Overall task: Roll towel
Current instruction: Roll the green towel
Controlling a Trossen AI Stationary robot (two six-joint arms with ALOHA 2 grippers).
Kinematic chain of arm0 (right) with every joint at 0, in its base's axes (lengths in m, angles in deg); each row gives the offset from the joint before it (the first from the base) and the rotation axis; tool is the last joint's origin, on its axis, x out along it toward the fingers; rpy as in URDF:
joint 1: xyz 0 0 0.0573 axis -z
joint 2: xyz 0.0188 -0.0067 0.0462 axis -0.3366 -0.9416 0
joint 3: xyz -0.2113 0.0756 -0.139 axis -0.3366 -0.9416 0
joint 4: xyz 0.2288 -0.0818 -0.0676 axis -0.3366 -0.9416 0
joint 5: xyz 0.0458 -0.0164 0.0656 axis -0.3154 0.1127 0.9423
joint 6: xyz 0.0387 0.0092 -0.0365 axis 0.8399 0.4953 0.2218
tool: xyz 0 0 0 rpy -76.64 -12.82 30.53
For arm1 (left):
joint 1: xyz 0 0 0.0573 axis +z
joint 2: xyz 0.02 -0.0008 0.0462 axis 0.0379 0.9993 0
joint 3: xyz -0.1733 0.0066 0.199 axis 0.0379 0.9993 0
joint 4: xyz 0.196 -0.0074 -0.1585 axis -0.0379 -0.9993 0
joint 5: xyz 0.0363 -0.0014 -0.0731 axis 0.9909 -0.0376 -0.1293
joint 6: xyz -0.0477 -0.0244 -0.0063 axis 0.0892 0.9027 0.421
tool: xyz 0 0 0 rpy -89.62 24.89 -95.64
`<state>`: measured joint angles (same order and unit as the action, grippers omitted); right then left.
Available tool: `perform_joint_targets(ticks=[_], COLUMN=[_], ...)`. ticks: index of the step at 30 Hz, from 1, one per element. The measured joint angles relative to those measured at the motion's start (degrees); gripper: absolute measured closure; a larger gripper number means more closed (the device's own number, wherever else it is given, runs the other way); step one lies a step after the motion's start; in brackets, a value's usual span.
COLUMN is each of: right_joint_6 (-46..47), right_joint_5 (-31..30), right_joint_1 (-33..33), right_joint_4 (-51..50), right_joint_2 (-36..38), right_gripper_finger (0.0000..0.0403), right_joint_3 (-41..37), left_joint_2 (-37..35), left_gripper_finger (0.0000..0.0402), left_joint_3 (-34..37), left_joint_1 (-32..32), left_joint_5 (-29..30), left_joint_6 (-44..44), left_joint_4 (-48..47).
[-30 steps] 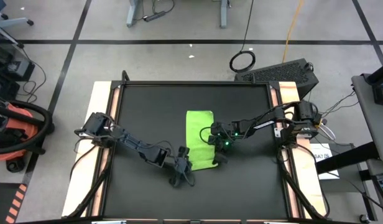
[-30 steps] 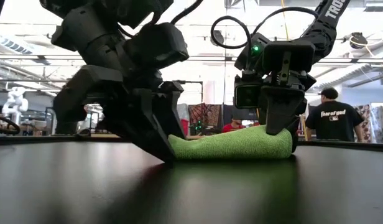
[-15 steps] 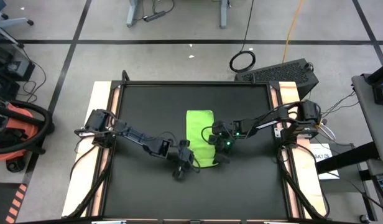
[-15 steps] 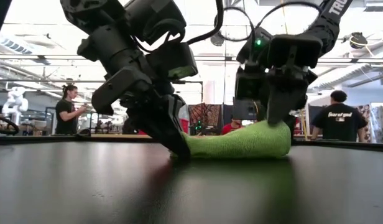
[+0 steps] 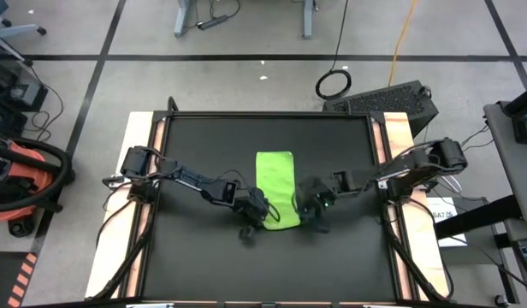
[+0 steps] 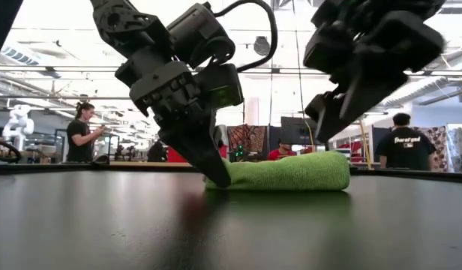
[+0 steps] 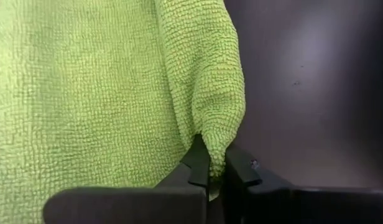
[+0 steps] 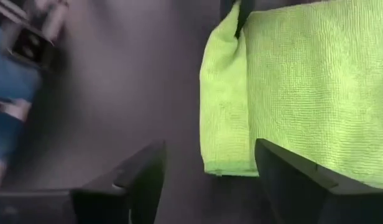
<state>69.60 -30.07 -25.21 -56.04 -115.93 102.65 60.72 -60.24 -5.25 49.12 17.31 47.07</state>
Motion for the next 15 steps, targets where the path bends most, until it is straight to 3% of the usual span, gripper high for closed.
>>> perform_joint_targets(ticks=[9,15], right_joint_6=[-3.6,-4.3], right_joint_5=[-20.3,-23.3], right_joint_1=[-11.2,-13.5], right_joint_4=[1.0,4.4], right_joint_2=[0.1,-2.9], right_gripper_finger=[0.0201,0.0191], right_joint_3=[0.0,0.0], left_joint_2=[0.1,0.0], left_gripper_finger=[0.0388,0.0388], left_joint_3=[0.1,1.1], left_joint_1=[3.1,4.4], left_joint_5=[-8.5,-13.7], left_joint_6=[4.5,8.1], left_joint_4=[0.4,6.5])
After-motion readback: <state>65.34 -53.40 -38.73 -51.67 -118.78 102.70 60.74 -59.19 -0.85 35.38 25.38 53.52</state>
